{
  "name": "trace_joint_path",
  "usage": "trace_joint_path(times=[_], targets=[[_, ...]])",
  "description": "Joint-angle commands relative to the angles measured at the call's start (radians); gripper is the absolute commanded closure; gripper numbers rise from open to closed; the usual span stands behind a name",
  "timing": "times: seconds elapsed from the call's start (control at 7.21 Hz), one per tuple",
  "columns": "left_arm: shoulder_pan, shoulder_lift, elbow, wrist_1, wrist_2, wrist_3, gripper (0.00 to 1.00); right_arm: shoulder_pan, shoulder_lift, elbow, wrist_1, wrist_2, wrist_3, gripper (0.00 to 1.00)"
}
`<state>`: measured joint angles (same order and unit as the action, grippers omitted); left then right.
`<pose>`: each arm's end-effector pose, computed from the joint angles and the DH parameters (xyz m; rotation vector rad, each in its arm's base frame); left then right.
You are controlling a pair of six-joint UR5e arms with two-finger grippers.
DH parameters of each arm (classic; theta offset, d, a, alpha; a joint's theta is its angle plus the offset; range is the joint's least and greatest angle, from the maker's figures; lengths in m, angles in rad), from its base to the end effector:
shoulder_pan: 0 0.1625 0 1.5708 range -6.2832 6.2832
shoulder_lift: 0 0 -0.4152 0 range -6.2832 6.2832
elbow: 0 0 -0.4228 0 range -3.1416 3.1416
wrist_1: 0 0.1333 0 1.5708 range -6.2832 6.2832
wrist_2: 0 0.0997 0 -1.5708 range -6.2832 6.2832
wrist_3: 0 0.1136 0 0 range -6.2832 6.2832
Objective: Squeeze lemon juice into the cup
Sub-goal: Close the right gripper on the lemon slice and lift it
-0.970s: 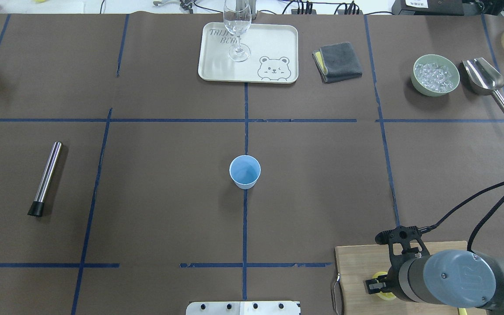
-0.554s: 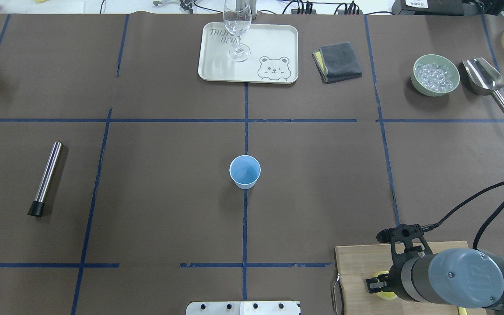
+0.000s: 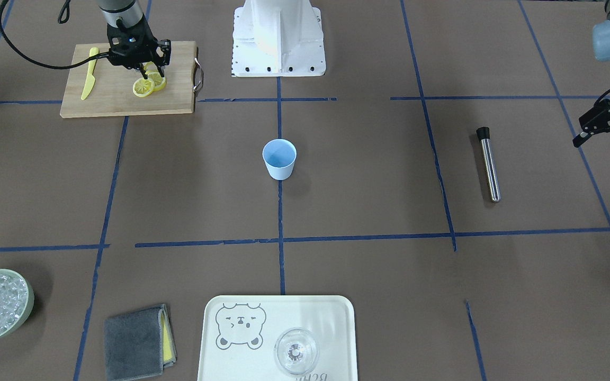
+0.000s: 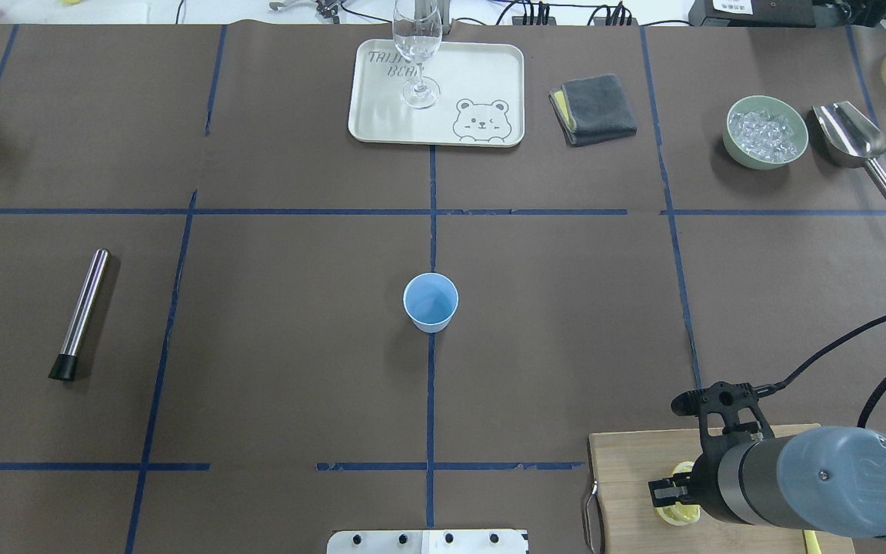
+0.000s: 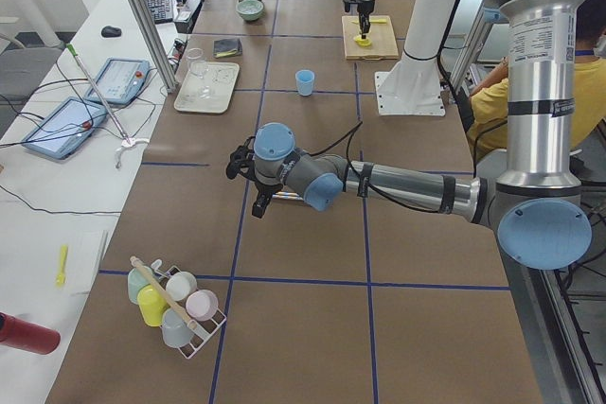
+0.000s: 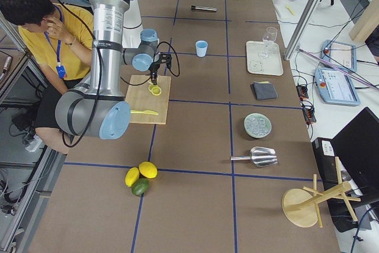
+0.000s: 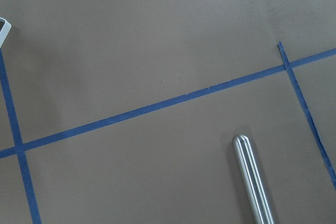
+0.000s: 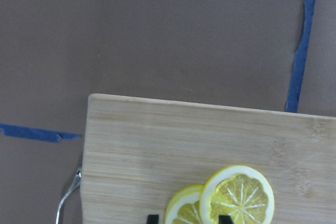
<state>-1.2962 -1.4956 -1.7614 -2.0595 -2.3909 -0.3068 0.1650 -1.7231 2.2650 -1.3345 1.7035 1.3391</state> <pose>0.0913 -0.5092 0.5350 0.3177 0.9237 0.2180 -0.4238 -0.1905 0.3650 0.0297 -0.7870 -0.1149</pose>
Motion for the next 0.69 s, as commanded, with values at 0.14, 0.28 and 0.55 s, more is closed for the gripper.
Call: trace_joint_path(times=[0.14,0.28,0.55], targets=[[0.0,0.0,-0.003,0.001,-0.001,0.0,0.0,0.083,0.07,0.007,0.0,0.031,0.0,0.52],[0.0,0.0,-0.003,-0.001,-0.001,0.0,0.0,0.102,0.127,-0.005,-0.002,0.039,0.0,0.5],[0.0,0.0,-0.003,-0.001,-0.001,0.0,0.0,0.195,0.312,-0.05,-0.1,0.063,0.002,0.49]])
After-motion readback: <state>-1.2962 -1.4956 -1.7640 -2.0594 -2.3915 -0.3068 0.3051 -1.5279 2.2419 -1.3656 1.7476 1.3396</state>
